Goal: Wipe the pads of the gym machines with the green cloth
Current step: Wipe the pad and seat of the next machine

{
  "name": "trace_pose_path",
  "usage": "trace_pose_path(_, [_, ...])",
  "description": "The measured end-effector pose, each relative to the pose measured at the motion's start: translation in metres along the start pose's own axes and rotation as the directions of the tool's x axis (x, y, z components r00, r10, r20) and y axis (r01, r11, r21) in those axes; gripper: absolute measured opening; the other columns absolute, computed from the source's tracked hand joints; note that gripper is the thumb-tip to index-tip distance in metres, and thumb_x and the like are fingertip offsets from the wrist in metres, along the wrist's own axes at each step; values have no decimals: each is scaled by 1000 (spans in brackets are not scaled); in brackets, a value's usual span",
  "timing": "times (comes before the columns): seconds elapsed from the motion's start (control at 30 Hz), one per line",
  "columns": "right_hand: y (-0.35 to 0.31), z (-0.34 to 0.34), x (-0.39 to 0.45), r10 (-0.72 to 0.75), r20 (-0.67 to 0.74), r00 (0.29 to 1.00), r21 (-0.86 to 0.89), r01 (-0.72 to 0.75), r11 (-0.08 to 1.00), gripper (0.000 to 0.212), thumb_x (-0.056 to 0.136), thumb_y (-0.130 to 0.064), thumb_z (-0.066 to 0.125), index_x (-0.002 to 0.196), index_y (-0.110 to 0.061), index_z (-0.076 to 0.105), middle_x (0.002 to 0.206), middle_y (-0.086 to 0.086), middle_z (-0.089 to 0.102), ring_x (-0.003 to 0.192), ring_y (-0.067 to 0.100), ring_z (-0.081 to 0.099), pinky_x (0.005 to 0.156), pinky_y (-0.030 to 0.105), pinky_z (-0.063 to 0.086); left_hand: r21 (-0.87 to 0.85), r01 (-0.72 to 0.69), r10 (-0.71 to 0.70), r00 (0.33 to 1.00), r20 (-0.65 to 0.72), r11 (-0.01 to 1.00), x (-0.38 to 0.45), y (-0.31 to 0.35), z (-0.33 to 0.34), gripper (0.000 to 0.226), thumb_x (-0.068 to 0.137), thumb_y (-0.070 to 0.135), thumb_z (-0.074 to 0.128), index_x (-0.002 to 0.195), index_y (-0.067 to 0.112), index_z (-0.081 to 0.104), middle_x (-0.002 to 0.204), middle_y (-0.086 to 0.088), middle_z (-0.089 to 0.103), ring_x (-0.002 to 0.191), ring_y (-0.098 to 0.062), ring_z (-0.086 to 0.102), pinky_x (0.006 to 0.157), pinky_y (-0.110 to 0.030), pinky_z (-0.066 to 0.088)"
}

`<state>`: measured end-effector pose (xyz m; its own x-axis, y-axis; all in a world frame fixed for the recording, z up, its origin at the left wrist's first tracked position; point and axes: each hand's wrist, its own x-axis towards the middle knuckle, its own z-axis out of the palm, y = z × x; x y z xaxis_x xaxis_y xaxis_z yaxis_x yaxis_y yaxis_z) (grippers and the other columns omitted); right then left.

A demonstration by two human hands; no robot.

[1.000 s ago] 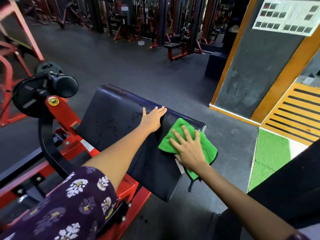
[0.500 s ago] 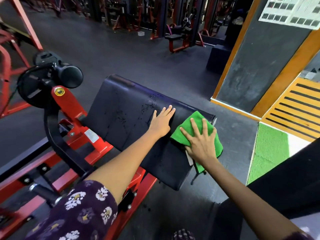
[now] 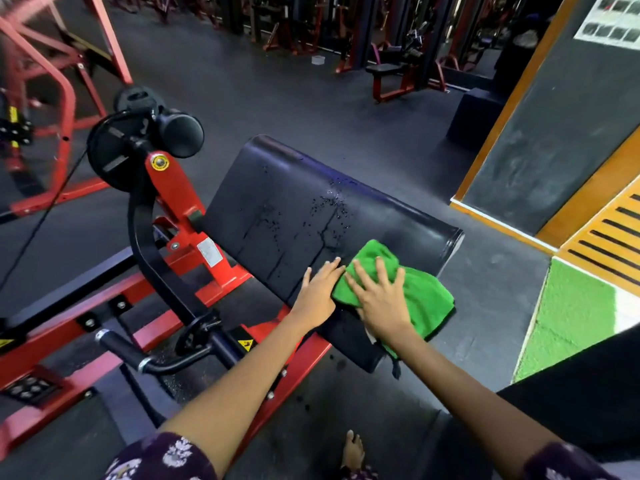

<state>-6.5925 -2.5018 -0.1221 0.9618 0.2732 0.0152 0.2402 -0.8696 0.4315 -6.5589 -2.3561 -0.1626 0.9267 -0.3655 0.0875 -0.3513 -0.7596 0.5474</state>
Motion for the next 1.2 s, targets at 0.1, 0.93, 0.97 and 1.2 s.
trace_pose_path(0.1, [-5, 21, -22, -313, 61, 948, -41, 316, 948, 75, 84, -46, 60, 149, -28, 27, 157, 2, 21, 141, 38, 22, 103, 67, 23, -160, 226, -250, 957, -146, 961, -19, -3, 18, 80, 75, -13, 45, 147, 17, 29, 158, 2, 11, 145, -14, 11, 116, -40, 2])
trace_pose_path(0.93, [-26, 40, -48, -432, 20, 902, -106, 432, 896, 70, 38, -43, 89, 106, -37, 72, 122, 3, 65, 104, 35, 64, 76, 56, 52, -219, 379, -341, 920, 192, 899, -79, -36, 33, 85, 80, -14, 39, 150, 29, 19, 157, 16, -1, 134, -15, 40, 88, -27, 44])
trace_pose_path(0.97, [-14, 39, -53, -478, -5, 878, -117, 474, 873, 69, 38, -41, 89, 106, -37, 72, 121, 2, 65, 103, 34, 65, 76, 55, 52, -208, 387, -347, 915, 205, 898, -80, -36, 32, 86, 79, -14, 39, 150, 31, 19, 156, 18, -1, 131, -16, 44, 84, -28, 45])
trace_pose_path(1.2, [-6, -2, -15, -91, 37, 995, -18, 92, 996, 66, 56, -41, 82, 119, -35, 65, 135, 4, 55, 118, 40, 53, 87, 62, 43, -199, 418, -371, 899, 232, 887, -80, -36, 33, 90, 79, -17, 37, 150, 34, 13, 151, 27, -10, 103, -21, 61, 62, -31, 43])
